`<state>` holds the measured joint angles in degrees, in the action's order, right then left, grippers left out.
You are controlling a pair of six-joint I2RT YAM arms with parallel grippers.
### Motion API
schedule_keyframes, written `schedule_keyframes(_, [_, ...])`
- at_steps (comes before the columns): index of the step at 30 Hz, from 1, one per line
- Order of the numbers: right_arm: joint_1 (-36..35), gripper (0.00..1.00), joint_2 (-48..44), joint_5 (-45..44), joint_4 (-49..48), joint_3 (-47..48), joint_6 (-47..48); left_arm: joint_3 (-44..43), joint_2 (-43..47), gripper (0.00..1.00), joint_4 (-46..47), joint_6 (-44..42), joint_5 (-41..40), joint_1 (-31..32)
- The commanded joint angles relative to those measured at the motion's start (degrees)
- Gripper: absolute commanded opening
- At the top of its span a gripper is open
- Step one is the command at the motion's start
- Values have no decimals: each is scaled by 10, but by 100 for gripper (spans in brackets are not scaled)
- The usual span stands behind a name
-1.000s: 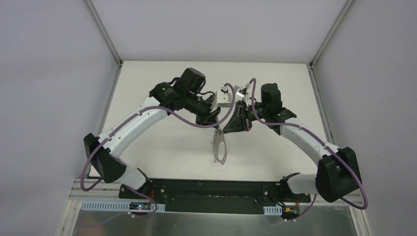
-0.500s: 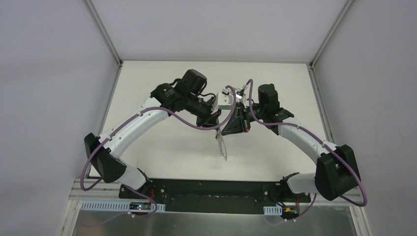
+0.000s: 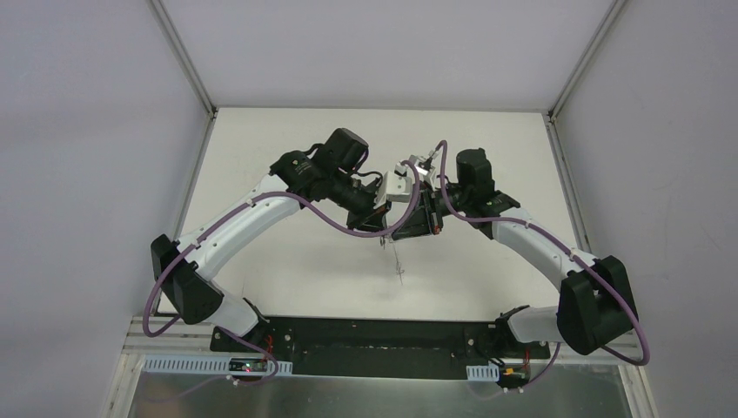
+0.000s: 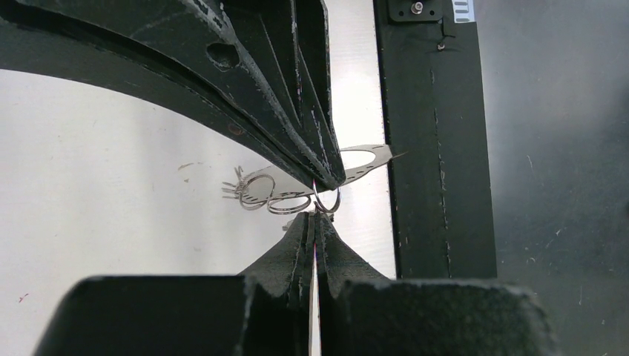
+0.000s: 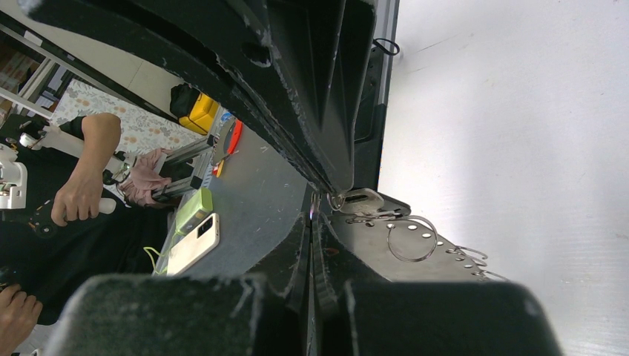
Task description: Put the keys on the keyring
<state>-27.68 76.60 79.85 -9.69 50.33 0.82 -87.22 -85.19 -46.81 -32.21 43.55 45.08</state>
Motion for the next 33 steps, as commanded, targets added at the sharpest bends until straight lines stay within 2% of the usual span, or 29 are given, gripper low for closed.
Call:
schedule_keyframes(1, [-3, 0, 0, 21, -25, 13, 3, -2, 14, 0, -1, -14, 12, 5])
schedule_keyframes(17, [-6, 0, -7, 19, -7, 7, 26, -16, 16, 0, 6, -2, -6, -5])
schedule_keyframes(33, [-6, 0, 0, 4, -2, 8, 30, -18, 17, 0, -1, -5, 39, -7])
